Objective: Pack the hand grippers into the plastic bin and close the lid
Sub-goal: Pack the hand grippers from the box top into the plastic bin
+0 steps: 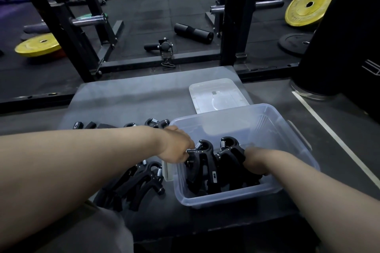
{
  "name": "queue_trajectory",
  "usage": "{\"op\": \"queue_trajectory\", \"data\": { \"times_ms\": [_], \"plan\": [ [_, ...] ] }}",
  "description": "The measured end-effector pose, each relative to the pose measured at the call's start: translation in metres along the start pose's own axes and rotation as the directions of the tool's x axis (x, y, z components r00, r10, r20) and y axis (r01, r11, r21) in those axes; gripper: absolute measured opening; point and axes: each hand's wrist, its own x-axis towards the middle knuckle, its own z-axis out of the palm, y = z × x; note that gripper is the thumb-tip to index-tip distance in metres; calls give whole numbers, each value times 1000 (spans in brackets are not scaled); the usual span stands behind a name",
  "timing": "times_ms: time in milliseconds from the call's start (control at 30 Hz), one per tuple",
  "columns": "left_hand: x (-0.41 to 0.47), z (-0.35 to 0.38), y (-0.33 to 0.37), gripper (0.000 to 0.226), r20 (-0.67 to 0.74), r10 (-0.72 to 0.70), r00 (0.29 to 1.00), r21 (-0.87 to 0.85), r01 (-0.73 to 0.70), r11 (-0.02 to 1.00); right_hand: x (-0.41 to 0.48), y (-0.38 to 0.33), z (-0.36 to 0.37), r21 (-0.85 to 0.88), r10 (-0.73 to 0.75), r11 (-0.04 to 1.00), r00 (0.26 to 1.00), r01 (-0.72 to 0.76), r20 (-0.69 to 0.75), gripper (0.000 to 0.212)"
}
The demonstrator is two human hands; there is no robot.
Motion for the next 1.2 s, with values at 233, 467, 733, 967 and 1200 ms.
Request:
{"op": "queue_trajectory", "data": {
  "times_ms": [233, 467, 733, 967, 1200],
  "plan": [
    [-7, -6, -2, 45, 4, -26, 1000, -64, 26, 998, 1, -20, -20, 276, 198, 945, 978, -174, -62, 56],
    [-15, -9, -10, 47, -87, -11, 996, -104, 2, 995, -16, -104, -14, 211, -169, 943, 914, 259, -369, 44],
    [-57, -6, -52, 57, -230, -53, 972, -394, -43, 918, -4, -154, 6, 143, -299, 880, 764, 452, -572, 66],
    [-65, -9, -122, 54, 133, -321, 938, -226, 344, 911, 4, -179, 16, 321, -214, 854, 838, 410, -502, 72],
    [4, 21, -144, 38, 81, -392, 916, -202, 400, 894, -3, -181, 25, 288, -218, 858, 810, 425, -545, 72]
  ]
}}
